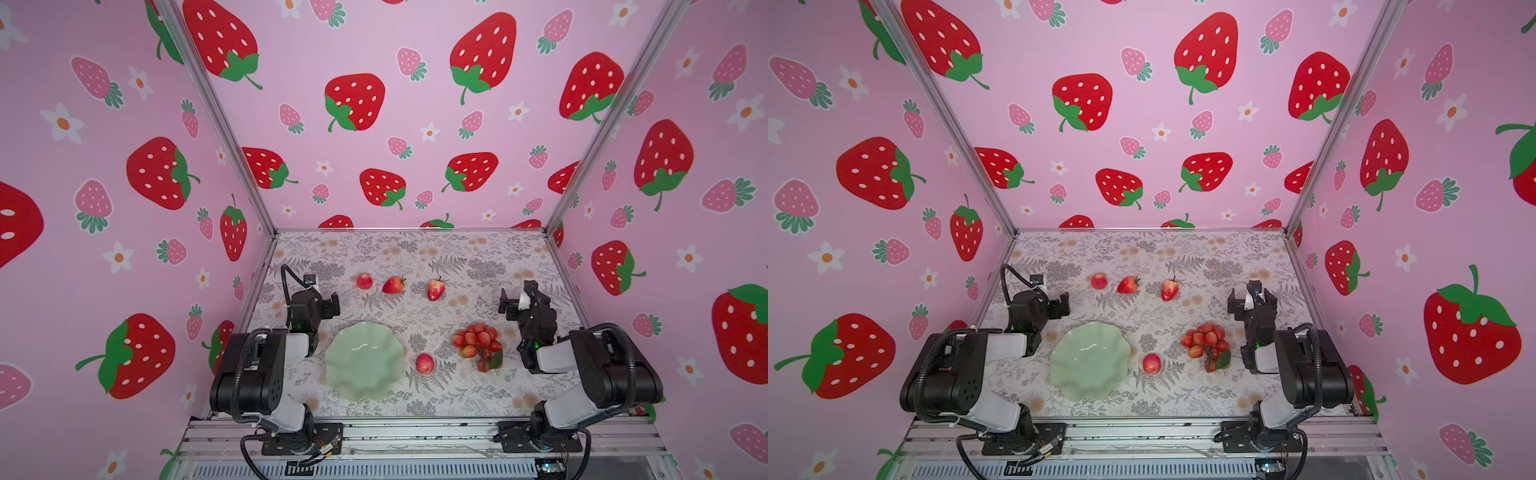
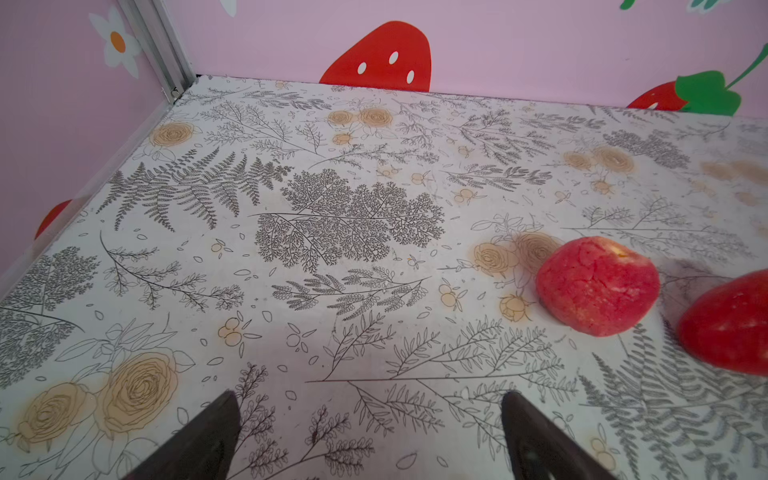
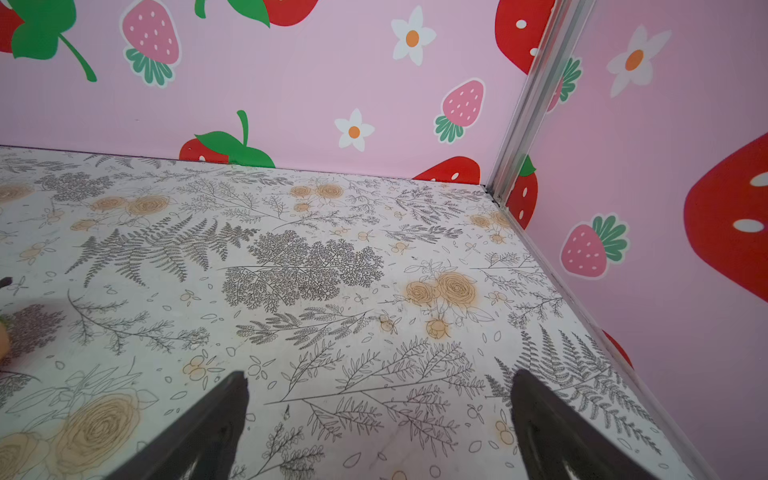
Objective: Place and organize the fake fruits in the fruit bowl
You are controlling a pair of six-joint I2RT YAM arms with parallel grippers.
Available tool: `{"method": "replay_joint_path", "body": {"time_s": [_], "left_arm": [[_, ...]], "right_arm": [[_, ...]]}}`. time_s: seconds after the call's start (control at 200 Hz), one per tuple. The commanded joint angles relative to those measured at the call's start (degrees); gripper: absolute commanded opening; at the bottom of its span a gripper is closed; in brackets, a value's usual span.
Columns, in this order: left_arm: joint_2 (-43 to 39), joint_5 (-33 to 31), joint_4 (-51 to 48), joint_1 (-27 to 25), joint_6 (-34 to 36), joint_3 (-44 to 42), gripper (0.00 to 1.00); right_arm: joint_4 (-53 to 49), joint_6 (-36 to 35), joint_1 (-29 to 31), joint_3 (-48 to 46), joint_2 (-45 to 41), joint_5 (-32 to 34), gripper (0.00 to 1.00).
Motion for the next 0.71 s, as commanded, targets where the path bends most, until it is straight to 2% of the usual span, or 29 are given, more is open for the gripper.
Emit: {"method": "replay_joint_path", "body": {"time_s": [0.0,0.575,0.635,0.7], "left_arm": [[0.0,-0.6,0.9,-0.4,0.1,0.8,0.99],[-0.4,-0.4,1.3,-0.2,-0.1,0.7,0.99],[-4.1,-0.7,-6.0,-0.5,0.1,2.8,0.98],[-10.4,-3.6,-16.3,-0.9,-1.1,6.1,0.95]], "right_arm": [[-0.1,-0.4,-0.3,0.9,0.4,0.3,0.99],[0.7,-0.4,-0.2,0.2,0.1,0.1,1.00],[2.4,-0.2,0.0,-1.3,-2.1,0.5,1.00],[-5.2,0.0,0.3,-0.4,-8.8,1.8,1.00]]}}
